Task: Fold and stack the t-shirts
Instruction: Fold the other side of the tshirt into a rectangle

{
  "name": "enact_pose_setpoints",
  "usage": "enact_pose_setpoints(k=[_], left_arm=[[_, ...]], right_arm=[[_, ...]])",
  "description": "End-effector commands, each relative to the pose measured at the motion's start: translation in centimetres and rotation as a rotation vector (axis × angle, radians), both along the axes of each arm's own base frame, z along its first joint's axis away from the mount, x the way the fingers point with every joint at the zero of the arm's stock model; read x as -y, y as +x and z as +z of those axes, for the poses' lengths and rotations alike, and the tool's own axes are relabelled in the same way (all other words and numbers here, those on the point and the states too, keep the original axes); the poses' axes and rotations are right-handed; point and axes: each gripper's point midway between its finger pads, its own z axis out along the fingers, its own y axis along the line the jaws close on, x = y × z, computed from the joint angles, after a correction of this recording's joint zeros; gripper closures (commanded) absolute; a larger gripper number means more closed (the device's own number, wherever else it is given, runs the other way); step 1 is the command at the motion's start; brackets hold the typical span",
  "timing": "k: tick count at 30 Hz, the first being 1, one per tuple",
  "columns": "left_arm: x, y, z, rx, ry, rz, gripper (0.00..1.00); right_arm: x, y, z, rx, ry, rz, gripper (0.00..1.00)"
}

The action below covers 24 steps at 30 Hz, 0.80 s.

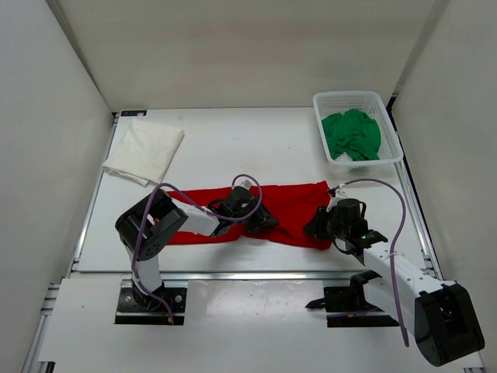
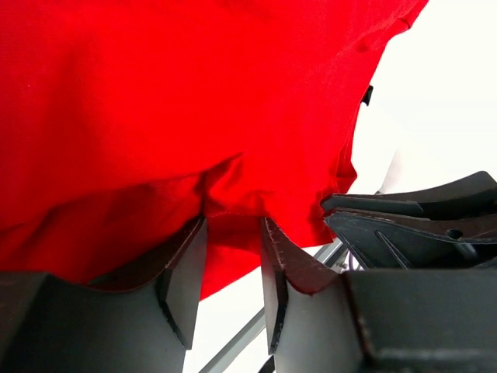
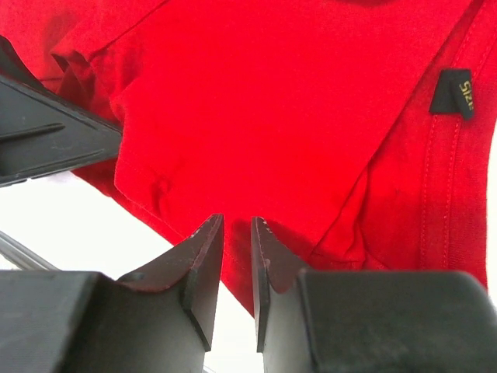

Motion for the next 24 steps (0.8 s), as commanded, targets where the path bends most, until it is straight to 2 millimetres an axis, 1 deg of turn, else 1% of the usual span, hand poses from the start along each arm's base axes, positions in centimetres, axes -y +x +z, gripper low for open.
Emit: enact_pose_setpoints(k=[1,3,4,7,8,9,10,12,13,14,15,16,20,21,22,23,24], left_arm=[[-0.5,0.4,0.3,0.034,0.038,0.012,0.54],[-0.5,0.6,0.7,0.044,0.037,0.009,0.53],[-0.7,0.5,0.5,0.040,0.044,0.008,0.52],[-0.9,0.6,0.7,0.040,0.050,0.000,0.54],[-1.1,0.9,0.7,0.047,0.054,0.002,0.58],[-1.1,1.0,1.1,0.052,0.048,0.006,0.60],[-1.2,1.0,1.0,0.054,0.056,0.008,0.64],[-1.7,0.9,0.5,0.045,0.072,0.011,0.68],[-1.3,0.9,0.7,0.046,0.063,0.005,0.68],[-1.4,1.0,0.5,0.042,0.066,0.010,0.67],[-1.1,0.8,0.7,0.050,0.064,-0.003,0.64],[-1.1,0.7,0.3,0.041,0.072,-0.004,0.63],[-0.8,0.7,-0.1,0.026,0.090,-0.021,0.55],[-0.8,0.8,0.1,0.030,0.088,-0.019,0.54],[-0.8,0.6,0.0,0.028,0.094,-0.024,0.54],[-0.9,0.7,-0.3,0.028,0.102,-0.026,0.54],[-0.7,0.9,-0.1,0.037,0.098,-0.026,0.55]], right_arm=[[0.0,0.6,0.6,0.047,0.012,-0.003,0.80],[-0.1,0.6,0.6,0.045,0.014,0.004,0.81],[0.0,0.8,0.8,0.050,0.017,-0.007,0.81],[0.1,0.5,0.4,0.039,0.020,-0.004,0.80],[0.0,0.6,0.6,0.046,0.019,0.004,0.80],[0.0,0.7,0.9,0.055,0.021,0.001,0.80],[0.0,0.6,0.7,0.050,0.019,0.003,0.81],[0.1,0.6,0.6,0.043,0.017,-0.001,0.81],[0.0,0.6,0.7,0.044,0.020,0.003,0.80],[0.1,0.6,0.6,0.045,0.019,0.003,0.80],[0.0,0.7,0.7,0.047,0.021,0.004,0.80],[-0.1,0.5,0.6,0.041,0.020,0.008,0.80],[-0.1,0.5,0.7,0.042,0.024,0.007,0.80],[0.0,0.4,0.5,0.040,0.020,0.008,0.80],[-0.1,1.0,1.0,0.069,0.024,0.002,0.80],[-0.2,0.9,0.9,0.065,0.026,0.009,0.81],[0.0,0.8,0.7,0.057,0.024,0.000,0.80]])
